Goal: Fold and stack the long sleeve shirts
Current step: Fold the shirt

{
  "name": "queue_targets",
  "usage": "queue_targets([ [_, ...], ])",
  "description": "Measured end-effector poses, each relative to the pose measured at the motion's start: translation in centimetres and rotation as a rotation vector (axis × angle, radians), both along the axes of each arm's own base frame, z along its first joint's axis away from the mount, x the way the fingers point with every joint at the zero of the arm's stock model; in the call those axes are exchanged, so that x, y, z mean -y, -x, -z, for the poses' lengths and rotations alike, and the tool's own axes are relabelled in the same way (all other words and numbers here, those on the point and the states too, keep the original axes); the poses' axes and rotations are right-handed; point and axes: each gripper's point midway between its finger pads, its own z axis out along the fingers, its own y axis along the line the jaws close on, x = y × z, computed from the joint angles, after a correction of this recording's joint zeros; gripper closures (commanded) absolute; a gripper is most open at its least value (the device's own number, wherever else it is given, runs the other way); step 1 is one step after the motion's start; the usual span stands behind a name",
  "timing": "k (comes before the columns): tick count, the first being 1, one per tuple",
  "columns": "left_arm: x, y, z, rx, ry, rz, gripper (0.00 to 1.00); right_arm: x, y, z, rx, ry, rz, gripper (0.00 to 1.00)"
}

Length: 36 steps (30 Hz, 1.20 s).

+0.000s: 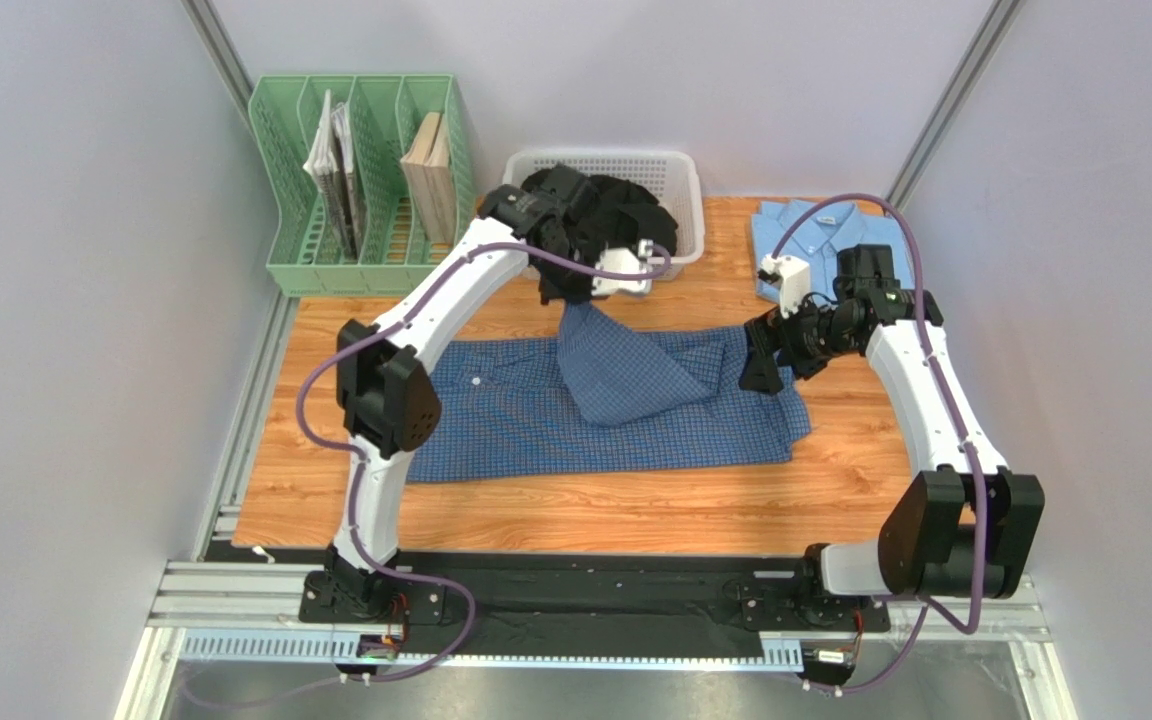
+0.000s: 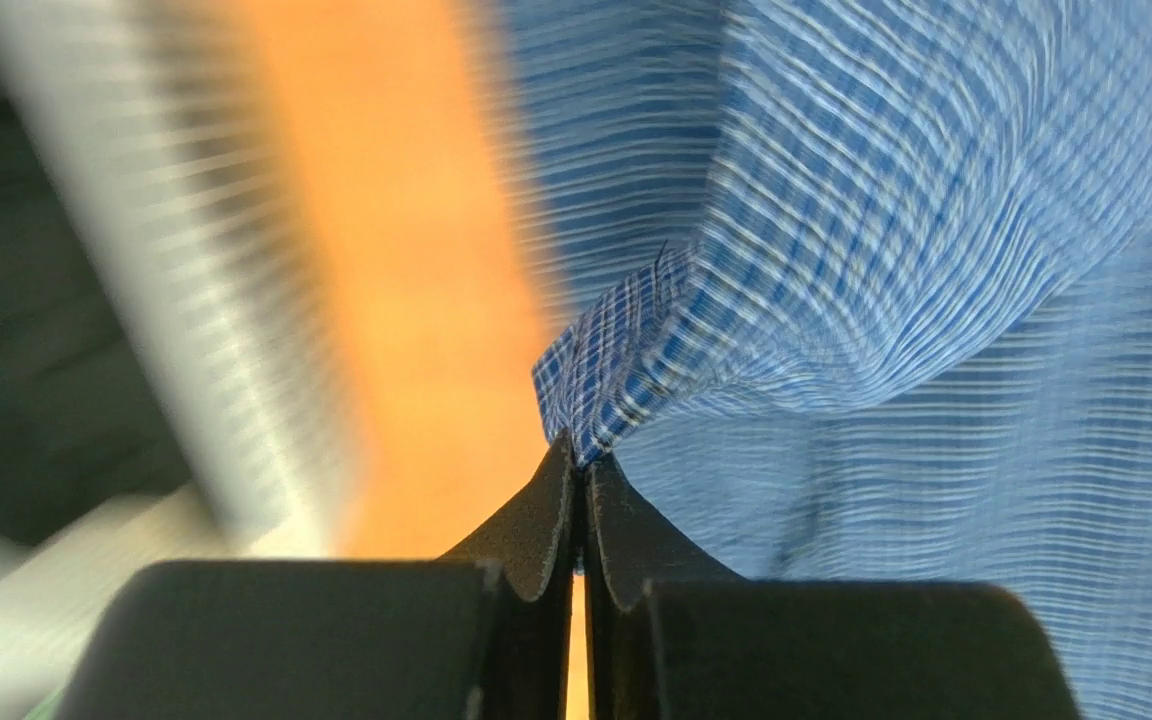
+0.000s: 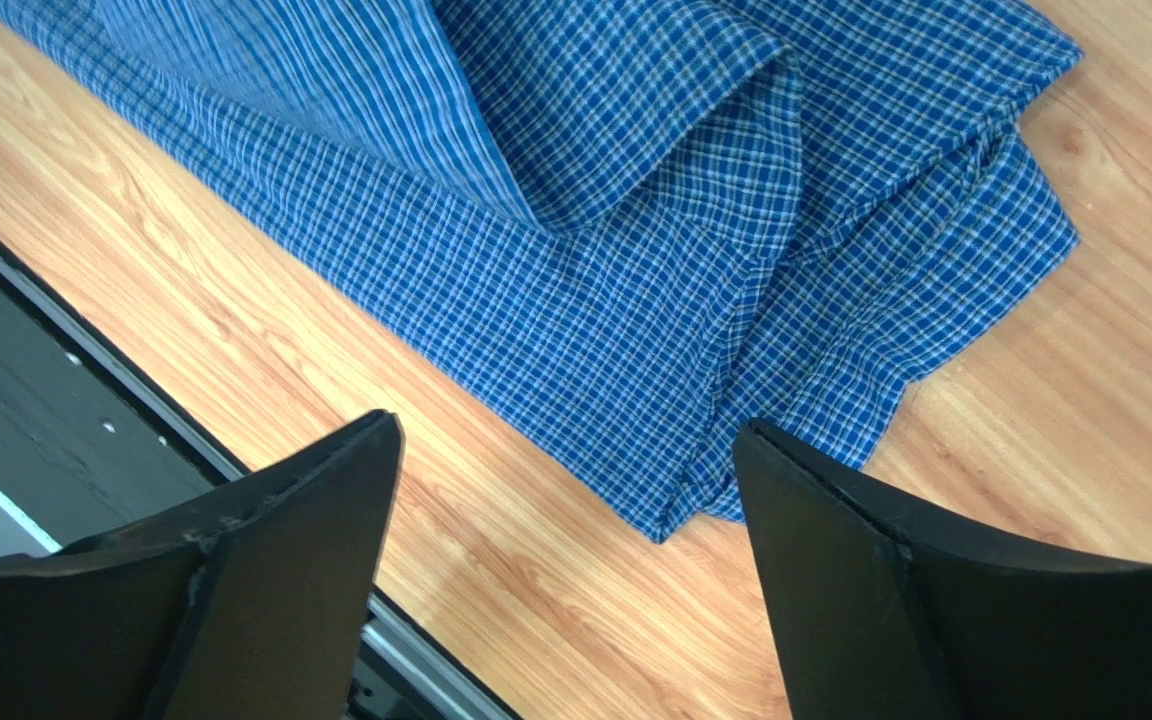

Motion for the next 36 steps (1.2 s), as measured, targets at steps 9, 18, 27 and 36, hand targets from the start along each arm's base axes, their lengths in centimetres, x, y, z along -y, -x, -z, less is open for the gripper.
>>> queue_targets([
  [9,-1.2,-7.5,-14.3,0.524,0.135,-0.274,1.00,-0.3,-0.5,1.5,-0.083,-0.102,0.121,0.46],
  [18,-0.7,-11.7,-19.8,0.843,0.192,-0.423,1.00,-1.4,-0.3,4.3,-0.196,-0.183,0.176,0.58],
  [27,-3.4,-7.3,-12.0,0.715,0.097,-0.419,1.00,-2.1,-1.4,5.4,-0.224,-0.234,0.202,0.70],
  [36,-5.6,-2.4,-9.7,0.616,0.123,-0.424,1.00,-4.4,-1.2,7.5,-0.211,-0.266,0.218,0.98],
])
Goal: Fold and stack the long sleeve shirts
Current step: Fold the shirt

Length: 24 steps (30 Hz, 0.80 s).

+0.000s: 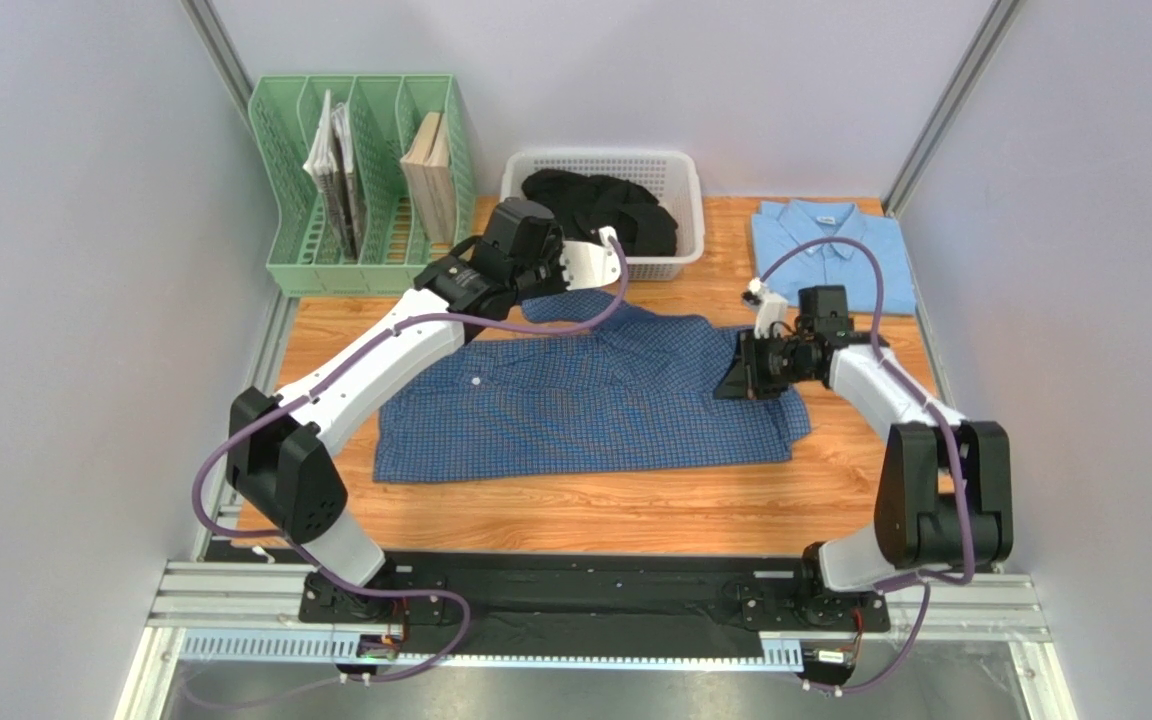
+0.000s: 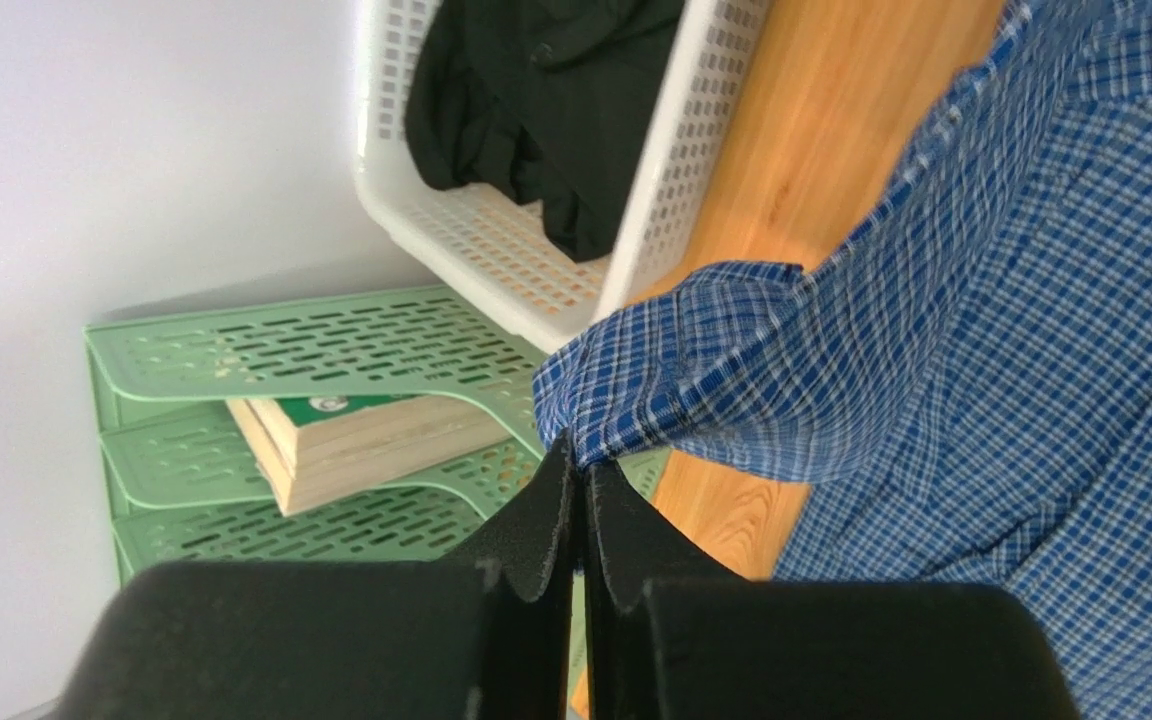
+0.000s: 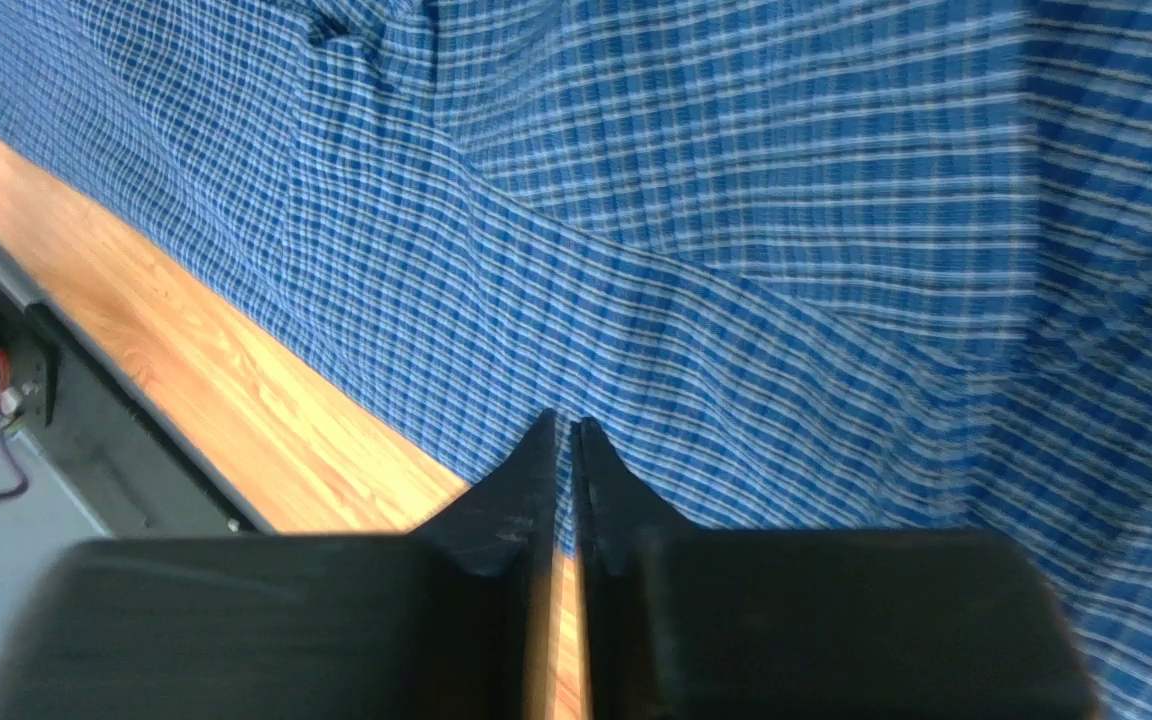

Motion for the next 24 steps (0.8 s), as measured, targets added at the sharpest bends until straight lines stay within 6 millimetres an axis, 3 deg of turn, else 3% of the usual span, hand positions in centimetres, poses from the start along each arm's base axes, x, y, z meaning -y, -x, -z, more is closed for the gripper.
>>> queue_targets([
  [4,0.7,-0.9,-2.4,0.035,0.040,-0.005,1.00,-3.3,0.0,0.1,0.124,0.044,-0.037,1.00],
  [9,2.7,-4.1,-7.7,0.148,0.115,-0.020,1.00,-7.4,-2.7,-0.2,0.328,0.124,-0.103,1.00],
  [11,2.9,-4.6,-8.1,0.159,0.117,-0.026,1.00,-7.6,-3.8,0.2,0.382,0.167,-0.103,1.00],
  [17,3.6,-6.4,-6.7,0.147,0.097,-0.045,1.00,-9.0,-7.4,0.6,0.547,0.343,-0.190,1.00],
  [24,3.1,-7.2,-4.4,0.103,0.066,-0.061,1.00,-9.2,-8.7,2.3,0.683,0.524,-0.337,1.00],
])
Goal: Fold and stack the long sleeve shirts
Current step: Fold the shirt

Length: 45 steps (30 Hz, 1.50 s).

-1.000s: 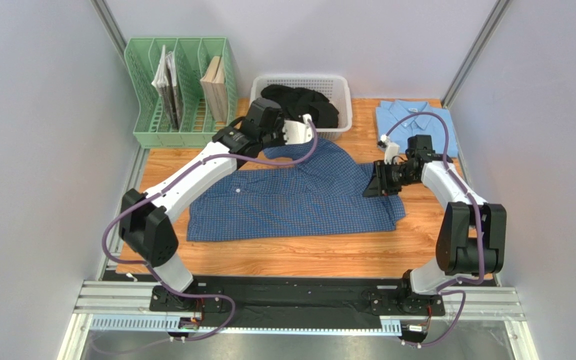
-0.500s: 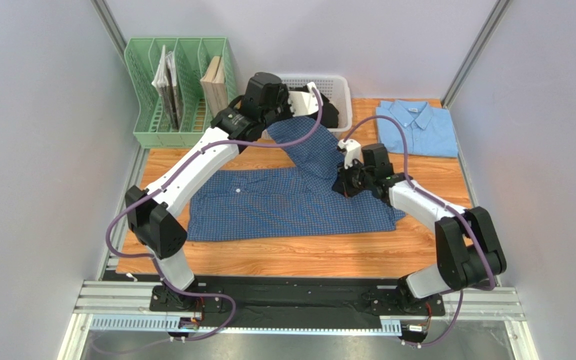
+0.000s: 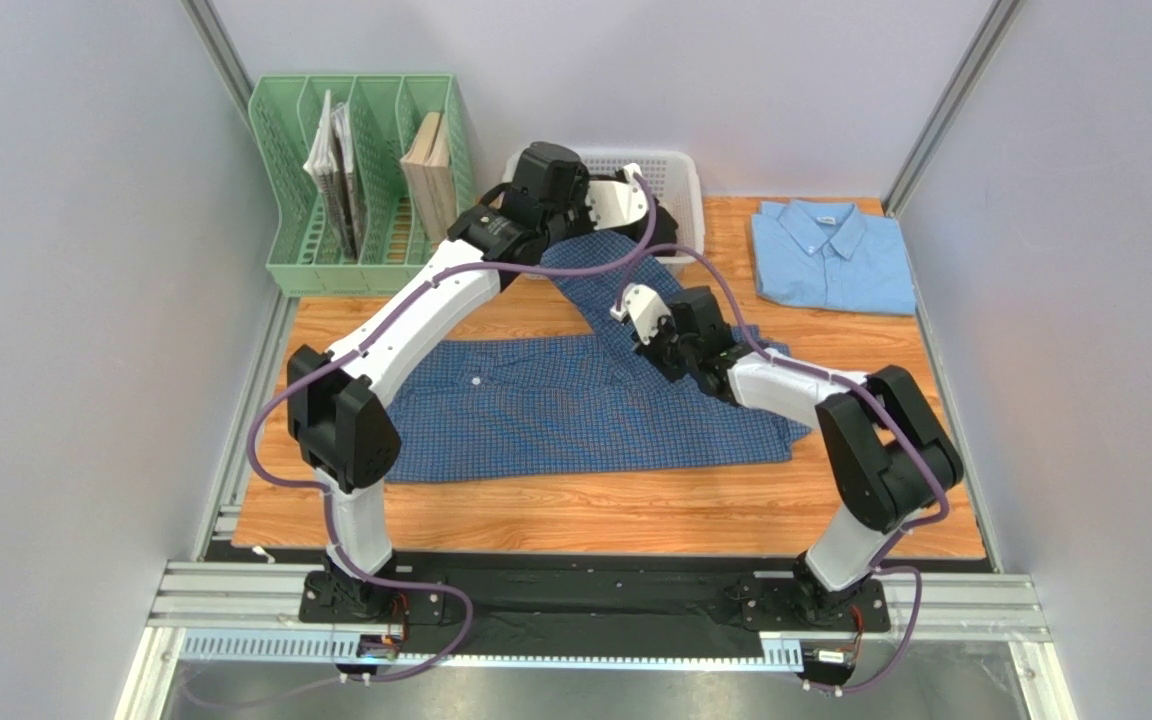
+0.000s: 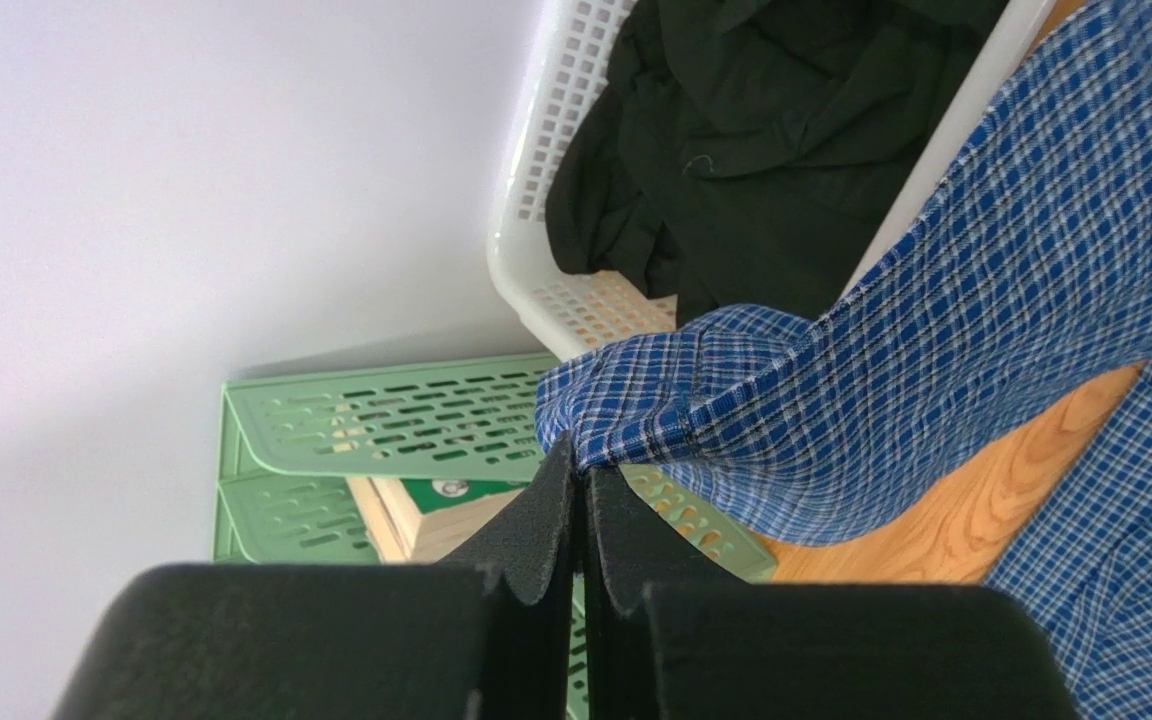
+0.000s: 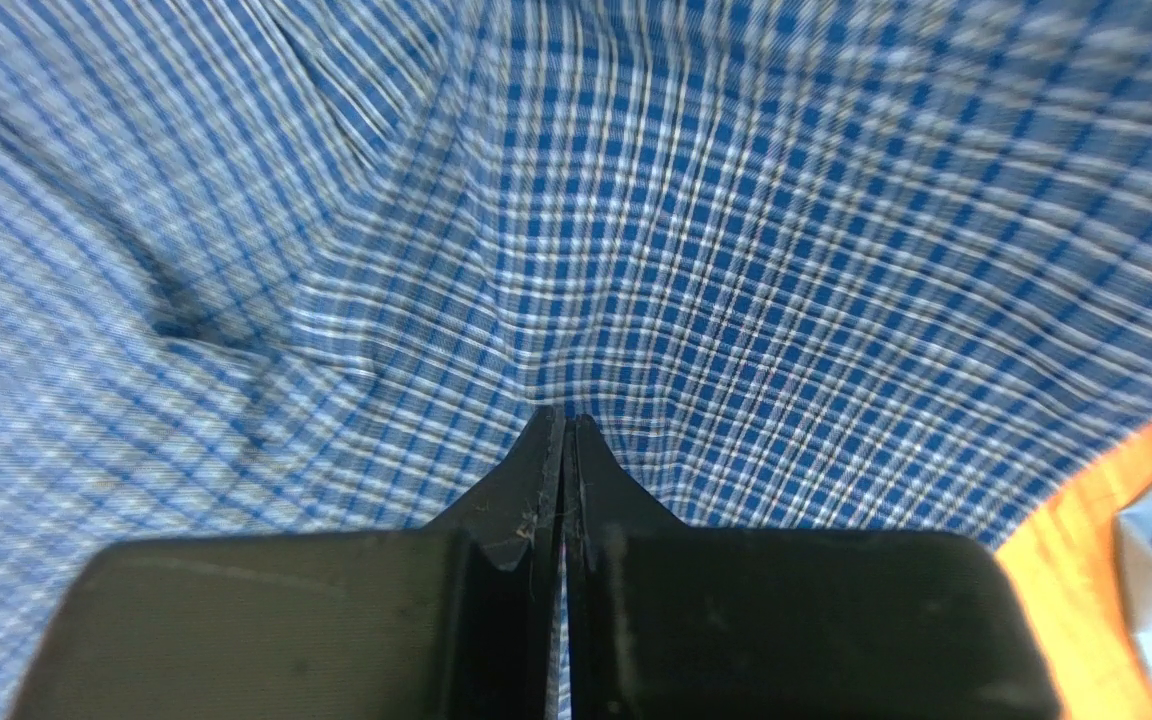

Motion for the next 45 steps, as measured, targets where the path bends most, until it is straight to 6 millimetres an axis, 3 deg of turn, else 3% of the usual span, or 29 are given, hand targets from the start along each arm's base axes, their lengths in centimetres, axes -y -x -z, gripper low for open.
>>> queue_targets([
  [6,-0.6,-0.4,-0.6,0.008,0.006,-0.013,1.00,1.2,-0.6,2.9,0.011,0.142,-0.047,1.00],
  [10,-0.7,-0.4,-0.9,0.008,0.013,-0.014,1.00,1.9,-1.2,3.8,0.035,0.212,-0.044,1.00],
  [13,-0.7,-0.3,-0.7,0.000,0.010,-0.011,1.00,2.2,-1.3,3.7,0.040,0.227,-0.034,0.92],
  [14,-0.7,-0.2,-0.6,-0.004,0.007,-0.010,1.00,2.2,-1.2,3.7,0.035,0.229,-0.033,0.85],
  [18,-1.0,0.1,0.5,-0.027,-0.001,-0.002,1.00,2.4,0.5,1.8,0.005,0.207,-0.050,0.64],
  [21,-1.9,1.5,2.3,-0.079,-0.019,0.010,1.00,2.3,2.5,-2.8,0.024,0.142,-0.089,0.56],
  [23,-2.7,2.9,3.6,-0.113,-0.026,0.021,1.00,2.4,4.5,-5.8,0.022,0.101,-0.135,0.56],
  [26,-4.7,6.7,5.9,-0.180,-0.044,0.053,1.00,3.0,7.6,-8.1,-0.039,0.059,-0.206,0.56],
  [30,-7.1,12.0,8.5,-0.240,-0.069,0.128,1.00,6.3,11.8,-7.2,-0.235,0.025,-0.218,0.51],
  [33,-8.7,15.4,11.2,-0.281,-0.101,0.192,1.00,9.6,13.5,-6.1,-0.363,0.002,-0.137,0.47],
  [38,-11.3,19.5,17.5,-0.334,-0.202,0.282,1.00,12.5,14.1,-6.2,-0.482,-0.048,-0.031,0.41],
  [41,-12.7,21.5,21.1,-0.350,-0.271,0.331,0.87,13.0,13.1,-6.7,-0.506,-0.072,-0.006,0.39],
  [42,-13.0,22.0,21.8,-0.355,-0.283,0.340,0.73,13.0,12.8,-6.7,-0.516,-0.079,-0.003,0.39],
  [43,-13.2,22.5,22.5,-0.367,-0.295,0.351,0.65,12.9,12.5,-6.7,-0.526,-0.082,-0.001,0.39],
  [45,-13.5,23.2,22.7,-0.381,-0.306,0.371,0.61,12.8,12.2,-6.5,-0.544,-0.087,0.000,0.39],
])
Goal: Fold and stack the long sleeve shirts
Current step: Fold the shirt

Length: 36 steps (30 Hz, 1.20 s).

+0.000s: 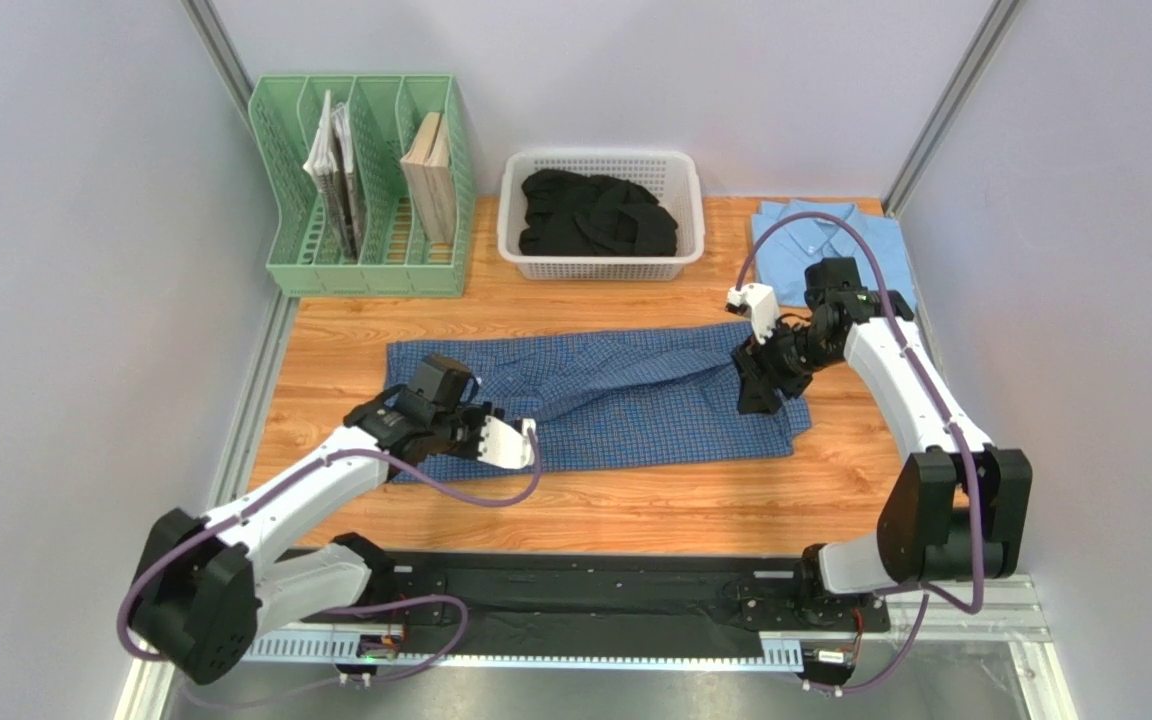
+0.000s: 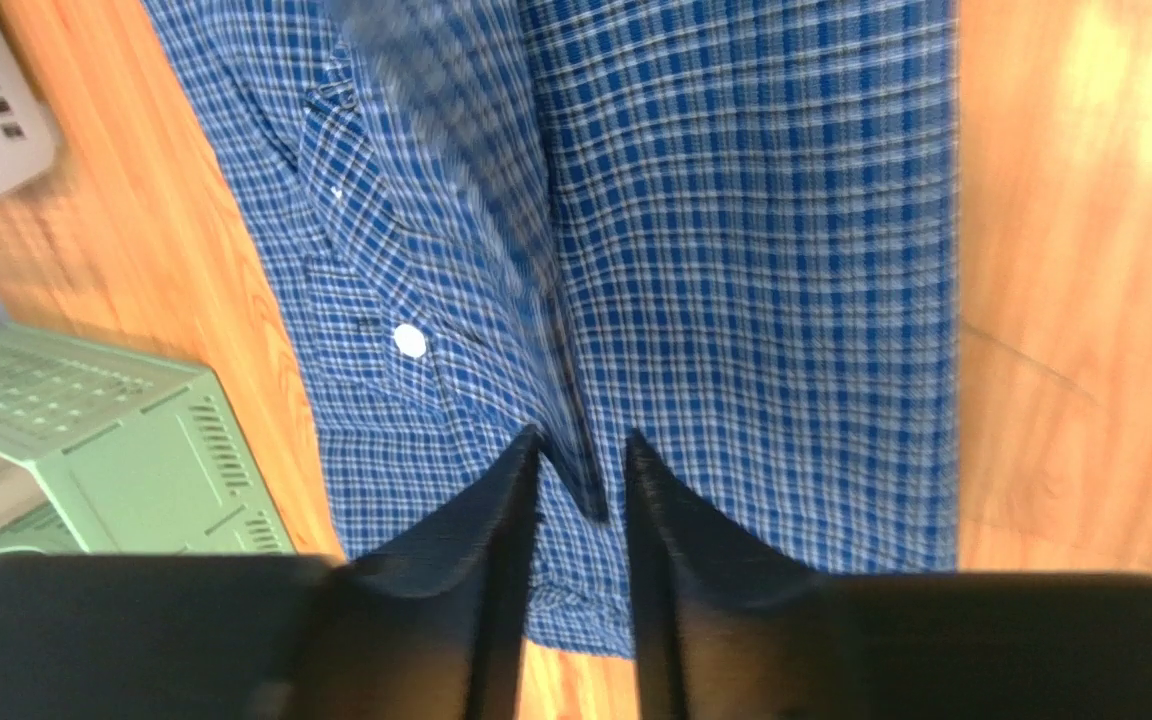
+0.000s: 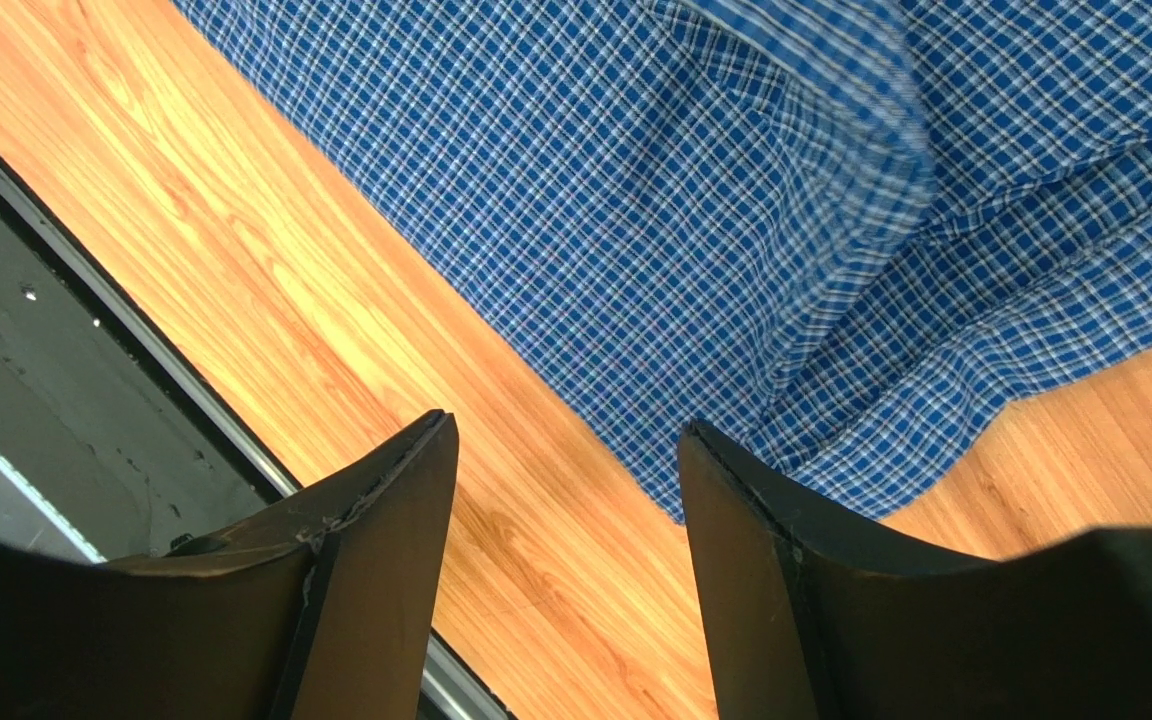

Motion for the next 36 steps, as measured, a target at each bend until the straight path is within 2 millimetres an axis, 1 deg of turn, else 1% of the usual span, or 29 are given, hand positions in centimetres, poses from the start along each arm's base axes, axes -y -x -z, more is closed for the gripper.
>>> queue_targets([
  [1,0.0,0.4,-0.3,-0.005,0.008,0.005,0.59,0.0,-0.2,0.1,-0.013,0.000,0.002,0.39],
  [2,-0.1,0.9,-0.8,-0.008,0.021,0.008,0.49,0.0,-0.4,0.0,-0.019,0.000,0.004,0.39],
  [4,-0.1,2.1,-2.2,-0.005,0.064,0.026,0.37,-0.1,-0.9,-0.2,-0.021,-0.001,0.009,0.39],
  [5,-0.1,3.1,-3.1,-0.007,0.093,0.037,0.28,-0.1,-1.2,-0.4,-0.018,-0.001,0.013,0.39],
  [6,0.0,3.9,-3.9,-0.004,0.120,0.048,0.25,-0.1,-1.5,-0.6,-0.013,-0.003,0.018,0.39],
  [7,0.0,4.8,-4.8,0.000,0.159,0.051,0.25,-0.2,-2.0,-1.0,-0.004,-0.005,0.021,0.39],
  [8,0.0,5.4,-5.4,-0.004,0.182,0.047,0.29,-0.3,-2.5,-1.3,0.005,-0.007,0.024,0.39],
  [10,0.0,6.4,-6.4,-0.043,0.227,0.008,0.33,-0.6,-3.6,-1.8,0.021,-0.009,0.031,0.39],
  [11,0.1,6.5,-6.8,-0.080,0.247,-0.024,0.37,-0.7,-4.0,-1.8,0.025,-0.008,0.033,0.39],
  [13,0.4,6.1,-7.0,-0.183,0.265,-0.102,0.37,-1.1,-5.0,-1.5,0.029,0.000,0.039,0.39],
  [14,0.5,5.6,-6.9,-0.237,0.269,-0.144,0.38,-1.4,-5.4,-1.1,0.026,0.004,0.041,0.39],
  [16,0.9,4.1,-6.5,-0.357,0.283,-0.251,0.38,-1.6,-6.1,-0.3,0.011,0.017,0.053,0.41],
  [17,1.0,3.2,-6.1,-0.423,0.289,-0.307,0.40,-1.7,-6.4,0.2,0.000,0.024,0.062,0.41],
  [19,1.4,1.4,-5.1,-0.547,0.303,-0.414,0.40,-1.7,-7.1,1.0,-0.017,0.039,0.083,0.41],
  [21,1.7,0.6,-3.6,-0.660,0.305,-0.504,0.42,-1.5,-7.6,1.7,-0.026,0.052,0.102,0.42],
  [24,1.8,0.9,-2.4,-0.745,0.292,-0.575,0.45,-1.3,-8.0,2.3,-0.033,0.064,0.126,0.42],
  [26,1.8,1.2,-1.5,-0.798,0.271,-0.623,0.45,-1.2,-8.2,2.3,-0.032,0.066,0.140,0.42],
  [30,1.5,1.3,0.4,-0.855,0.223,-0.692,0.44,-1.2,-8.5,2.3,-0.023,0.068,0.151,0.42],
  [36,0.9,1.2,3.0,-0.903,0.148,-0.764,0.39,-0.9,-7.8,3.1,-0.043,0.082,0.156,0.42],
])
